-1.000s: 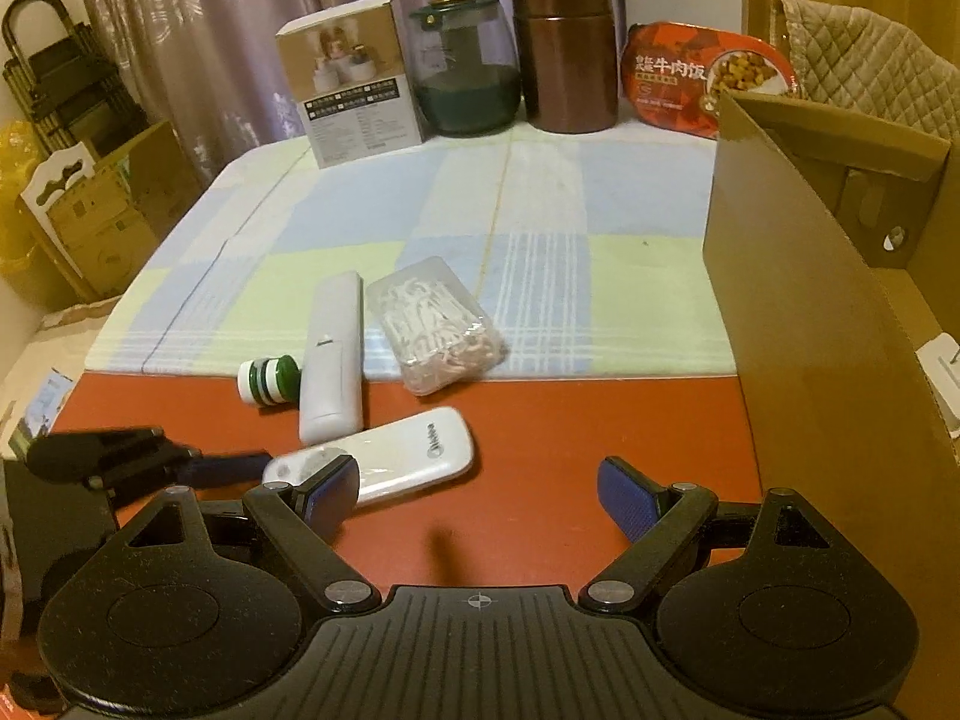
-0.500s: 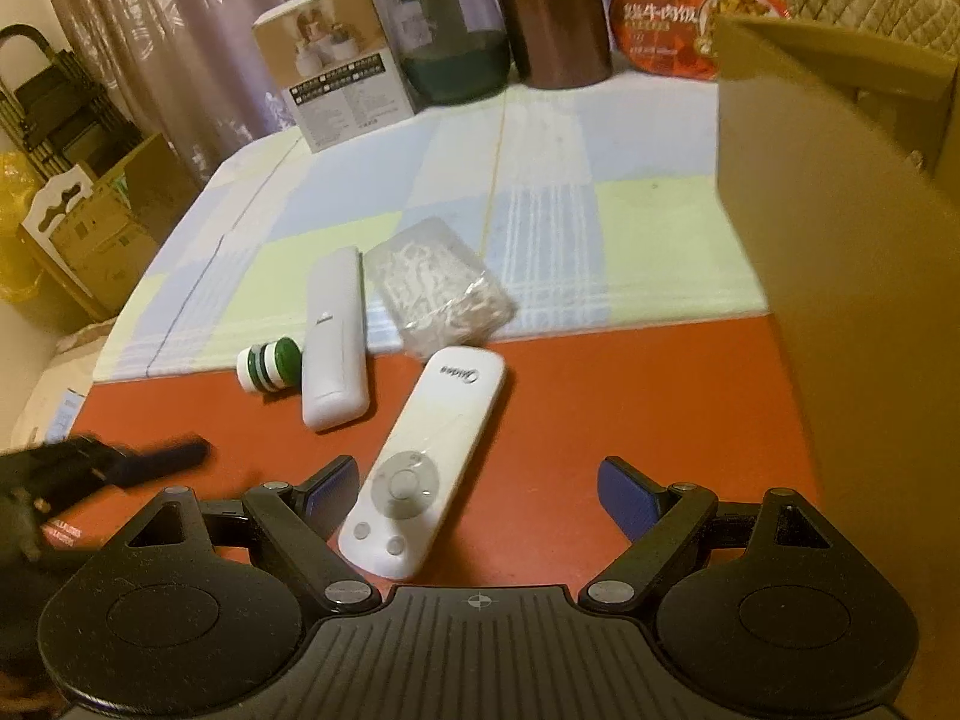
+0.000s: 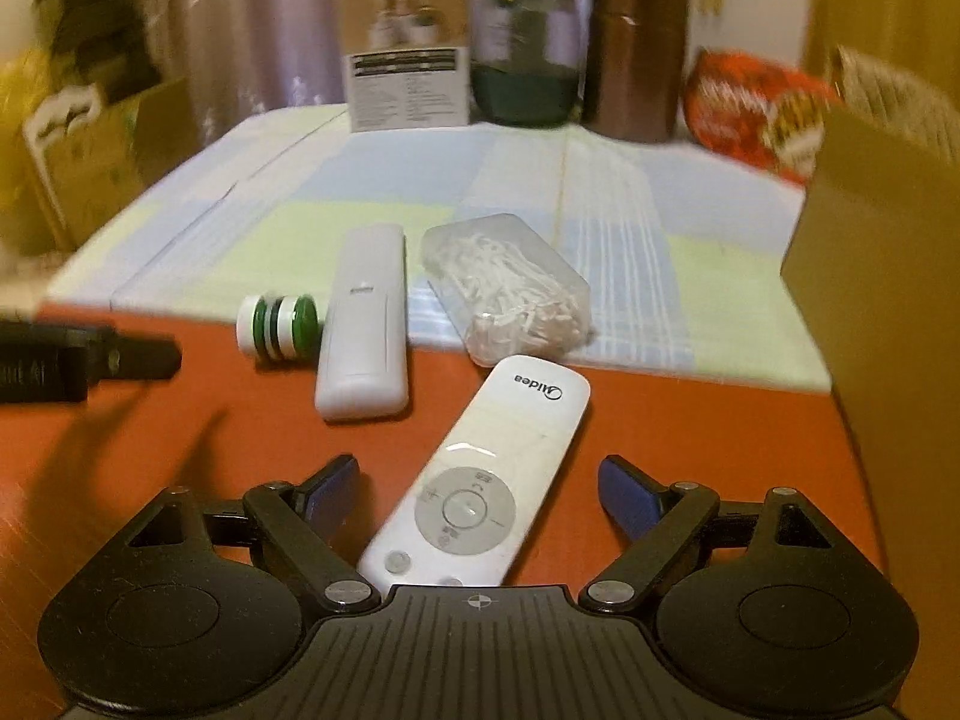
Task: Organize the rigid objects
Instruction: 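Grasp the green-and-white spool with the left tool while the right tool grasps the white Midea remote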
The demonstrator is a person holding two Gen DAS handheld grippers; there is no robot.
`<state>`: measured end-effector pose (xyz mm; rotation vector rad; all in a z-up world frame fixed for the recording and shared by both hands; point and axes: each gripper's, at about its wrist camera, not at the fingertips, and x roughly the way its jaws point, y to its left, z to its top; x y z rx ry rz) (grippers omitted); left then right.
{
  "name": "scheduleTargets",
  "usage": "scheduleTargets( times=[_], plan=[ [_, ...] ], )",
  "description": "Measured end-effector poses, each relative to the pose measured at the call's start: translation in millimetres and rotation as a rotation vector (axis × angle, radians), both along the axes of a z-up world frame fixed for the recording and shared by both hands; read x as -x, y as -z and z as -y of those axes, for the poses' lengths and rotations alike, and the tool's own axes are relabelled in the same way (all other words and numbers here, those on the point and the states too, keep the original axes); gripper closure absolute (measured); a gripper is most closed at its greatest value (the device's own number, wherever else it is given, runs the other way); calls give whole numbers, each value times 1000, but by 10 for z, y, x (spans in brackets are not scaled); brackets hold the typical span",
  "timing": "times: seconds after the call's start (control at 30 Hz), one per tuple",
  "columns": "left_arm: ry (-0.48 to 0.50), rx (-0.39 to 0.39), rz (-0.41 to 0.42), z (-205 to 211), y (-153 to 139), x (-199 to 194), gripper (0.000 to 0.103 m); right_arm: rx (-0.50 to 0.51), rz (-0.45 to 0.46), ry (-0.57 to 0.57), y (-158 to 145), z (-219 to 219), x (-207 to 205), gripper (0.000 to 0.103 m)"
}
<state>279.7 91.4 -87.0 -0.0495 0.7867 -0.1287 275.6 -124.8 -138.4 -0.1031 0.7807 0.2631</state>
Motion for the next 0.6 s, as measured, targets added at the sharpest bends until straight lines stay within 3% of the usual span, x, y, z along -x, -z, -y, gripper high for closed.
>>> scheduleTargets(
  times=[0.07, 0.13, 0.43, 0.6],
  plan=[
    [14, -5, 5, 24, 7, 9, 58, 5, -8, 16, -20, 55, 11, 34],
    [34, -11, 13, 56, 19, -2, 55, 12, -9, 47, -55, 126, 27, 62],
    [84, -42, 69, 215, 128, -129, 54, 6, -8, 94, -89, 224, 33, 65],
    [41, 28, 84, 197, 192, -252, 56, -5, -23, 110, -103, 230, 1, 66]
  ],
)
